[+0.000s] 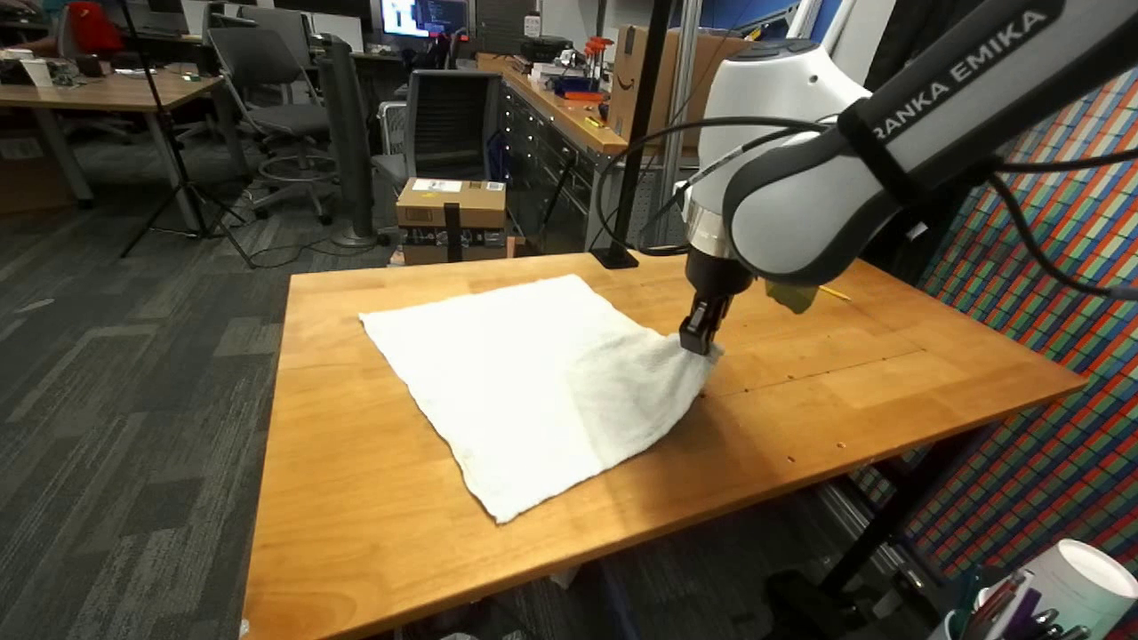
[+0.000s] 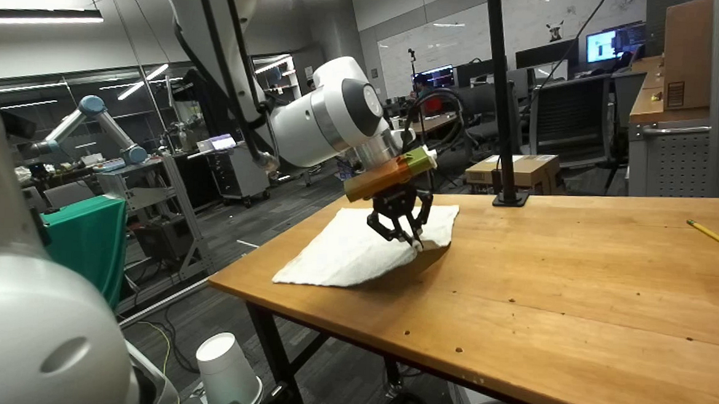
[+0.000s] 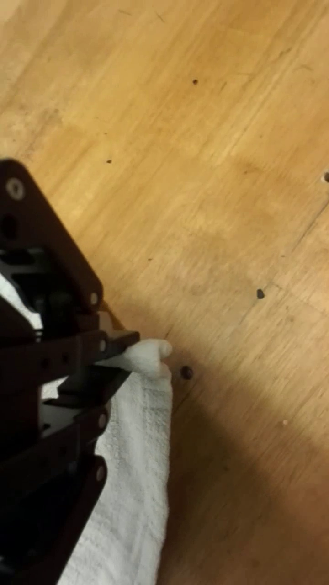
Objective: Fold the white towel on the table.
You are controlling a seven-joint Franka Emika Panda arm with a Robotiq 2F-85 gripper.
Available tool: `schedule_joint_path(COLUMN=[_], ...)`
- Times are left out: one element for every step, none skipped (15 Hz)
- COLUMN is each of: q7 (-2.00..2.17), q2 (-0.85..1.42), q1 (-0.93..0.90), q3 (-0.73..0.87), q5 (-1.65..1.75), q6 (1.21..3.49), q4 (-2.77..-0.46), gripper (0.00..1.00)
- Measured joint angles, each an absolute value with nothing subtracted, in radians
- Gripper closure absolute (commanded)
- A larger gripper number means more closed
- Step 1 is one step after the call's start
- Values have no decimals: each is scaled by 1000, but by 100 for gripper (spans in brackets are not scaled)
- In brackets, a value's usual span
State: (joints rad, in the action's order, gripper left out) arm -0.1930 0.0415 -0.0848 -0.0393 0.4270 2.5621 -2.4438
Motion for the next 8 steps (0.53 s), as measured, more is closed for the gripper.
schedule_joint_path(q7=[-188, -182, -176, -173, -171, -171, -171, -172], q2=[36, 33, 32, 32, 32, 33, 34, 35], q1=[-94, -104, -113, -123, -132, -141, -148, -153], q3=[-52, -65, -79, -93, -105, -116, -125, -132], q5=[428, 429, 429, 429, 429, 429, 429, 429], q6=[2530, 2500, 2469, 2436, 2403, 2371, 2338, 2306], q4=[-2424, -2404, -2382, -2358, -2333, -2306, -2276, -2243], gripper=[97, 97, 97, 97, 97, 97, 96, 96])
